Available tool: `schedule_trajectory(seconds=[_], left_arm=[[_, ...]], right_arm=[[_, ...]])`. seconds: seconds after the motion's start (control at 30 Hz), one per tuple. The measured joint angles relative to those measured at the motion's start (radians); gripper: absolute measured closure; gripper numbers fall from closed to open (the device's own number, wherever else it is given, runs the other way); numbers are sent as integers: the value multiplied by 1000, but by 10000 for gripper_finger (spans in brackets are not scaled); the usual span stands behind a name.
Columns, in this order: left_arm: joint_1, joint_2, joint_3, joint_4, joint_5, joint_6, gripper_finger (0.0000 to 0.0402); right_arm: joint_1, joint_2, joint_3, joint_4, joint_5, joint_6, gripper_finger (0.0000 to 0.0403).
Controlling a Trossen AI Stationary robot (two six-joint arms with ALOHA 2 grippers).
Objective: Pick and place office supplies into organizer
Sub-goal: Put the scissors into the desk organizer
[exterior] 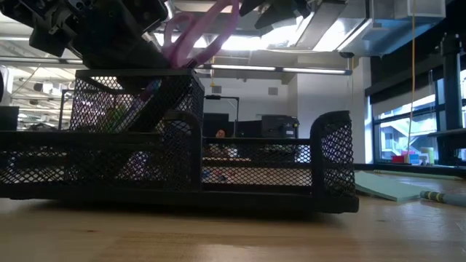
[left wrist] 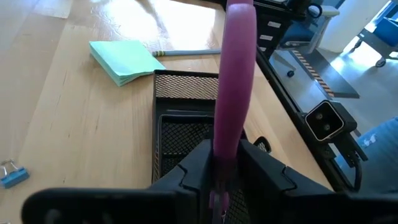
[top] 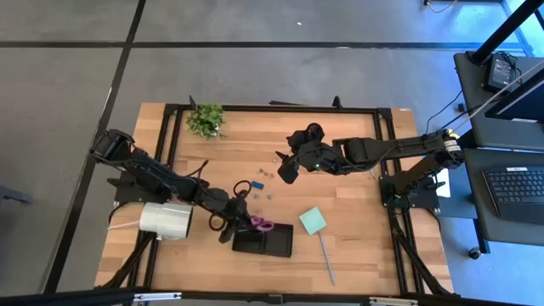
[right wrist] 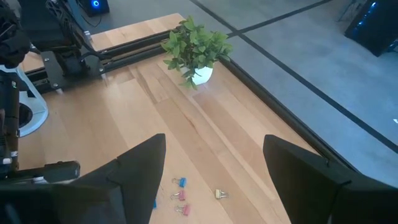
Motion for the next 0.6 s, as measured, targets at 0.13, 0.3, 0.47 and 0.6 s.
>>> schedule_trajectory(seconds=[0.13,0.3,0.47,0.6], left_arm=[[0,-39,0,-74,0,-16,309],[-3,-80,-2,-133,-7,-13,279],[-6,-88,-2,-143,-13,-10,265],[-10,-88,-1,-142,-15,-9,266]], right_arm=[[0,0,0,-1,0,0,129],[0,0,0,-1,0,0,129],[0,0,0,-1,0,0,129],[0,0,0,-1,0,0,129]])
